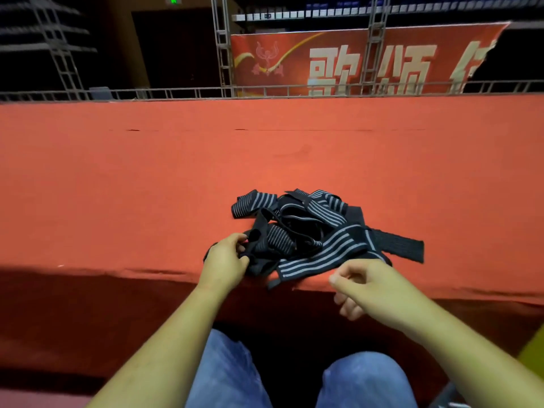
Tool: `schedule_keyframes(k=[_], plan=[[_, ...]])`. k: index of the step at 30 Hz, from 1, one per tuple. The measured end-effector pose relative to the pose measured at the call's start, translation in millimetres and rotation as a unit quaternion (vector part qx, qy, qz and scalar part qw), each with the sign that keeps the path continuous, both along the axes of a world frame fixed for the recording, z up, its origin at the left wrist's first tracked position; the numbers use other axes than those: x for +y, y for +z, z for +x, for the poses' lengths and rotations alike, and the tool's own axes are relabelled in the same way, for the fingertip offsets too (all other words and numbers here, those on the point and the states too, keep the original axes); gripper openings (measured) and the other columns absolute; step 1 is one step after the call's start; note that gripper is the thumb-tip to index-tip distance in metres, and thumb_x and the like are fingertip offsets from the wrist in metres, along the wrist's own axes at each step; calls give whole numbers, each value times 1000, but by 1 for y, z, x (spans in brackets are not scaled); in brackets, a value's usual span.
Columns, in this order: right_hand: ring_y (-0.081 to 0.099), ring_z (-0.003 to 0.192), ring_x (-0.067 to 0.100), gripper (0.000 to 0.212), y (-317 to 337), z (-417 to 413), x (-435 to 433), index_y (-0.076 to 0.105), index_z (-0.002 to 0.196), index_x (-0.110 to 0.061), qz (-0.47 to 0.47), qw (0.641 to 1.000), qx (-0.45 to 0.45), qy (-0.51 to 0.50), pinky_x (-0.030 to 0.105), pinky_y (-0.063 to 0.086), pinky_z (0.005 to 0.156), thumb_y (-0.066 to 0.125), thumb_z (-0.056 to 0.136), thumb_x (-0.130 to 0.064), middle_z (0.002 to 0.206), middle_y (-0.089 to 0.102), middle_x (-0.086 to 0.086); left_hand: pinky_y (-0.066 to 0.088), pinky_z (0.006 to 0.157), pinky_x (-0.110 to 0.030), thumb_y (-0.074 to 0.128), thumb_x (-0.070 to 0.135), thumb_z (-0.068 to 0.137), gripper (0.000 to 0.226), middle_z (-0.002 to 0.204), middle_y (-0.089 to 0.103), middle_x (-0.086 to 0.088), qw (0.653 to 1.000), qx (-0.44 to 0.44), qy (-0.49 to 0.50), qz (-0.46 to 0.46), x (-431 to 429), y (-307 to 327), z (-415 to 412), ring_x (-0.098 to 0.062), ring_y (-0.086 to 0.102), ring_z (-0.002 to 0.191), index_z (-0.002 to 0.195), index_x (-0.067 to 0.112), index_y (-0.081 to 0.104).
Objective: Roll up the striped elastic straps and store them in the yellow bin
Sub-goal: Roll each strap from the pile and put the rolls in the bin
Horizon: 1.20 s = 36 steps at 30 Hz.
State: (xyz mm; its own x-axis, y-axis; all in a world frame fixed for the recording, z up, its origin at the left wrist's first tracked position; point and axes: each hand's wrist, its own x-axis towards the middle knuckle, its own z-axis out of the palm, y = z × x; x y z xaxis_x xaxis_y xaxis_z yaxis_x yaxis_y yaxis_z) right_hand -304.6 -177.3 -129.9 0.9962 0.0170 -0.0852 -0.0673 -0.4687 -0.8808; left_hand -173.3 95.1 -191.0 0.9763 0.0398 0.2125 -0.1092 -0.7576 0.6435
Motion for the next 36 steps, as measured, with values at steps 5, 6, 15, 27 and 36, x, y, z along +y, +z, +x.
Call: schedule_keyframes(k=[5,6,15,27,36], plan=[[74,65,22,15,-22,7,38,71,93,-6,69,997,38,-21,36,63,65,67,102,-18,77,76,10,45,81,-22,70,8,90,21,100,78,6,998,-42,8,-46,30,-2,-8,-12,70,96,102,23,77],[73,66,21,14,-25,10,44,70,96,-6,85,995,46,-28,38,63,68,68,102,-18,82,76,12,44,77,-20,68,9,92,18,96,77,7,996,-53,7,-72,33,3,-13,-11,69,93,100,24,76],[76,108,16,50,-37,21,106,53,145,-43,234,972,11,-19,37,64,90,72,99,-35,126,71,-4,53,79,-19,62,12,102,18,92,78,10,947,-51,-86,-305,42,40,-84,1,68,84,99,25,74],[73,92,19,17,-58,-10,134,80,104,-9,270,961,-57,-26,33,60,80,67,103,-19,102,80,16,57,94,-31,65,8,99,18,104,81,0,901,21,-104,-421,27,20,-126,-17,75,102,109,15,78],[57,61,11,25,-59,-9,96,75,93,-8,384,895,-3,-227,28,59,59,58,107,-21,74,71,0,52,86,-40,58,23,98,20,92,76,-8,786,14,-38,-617,33,11,-126,-19,68,83,96,15,77]])
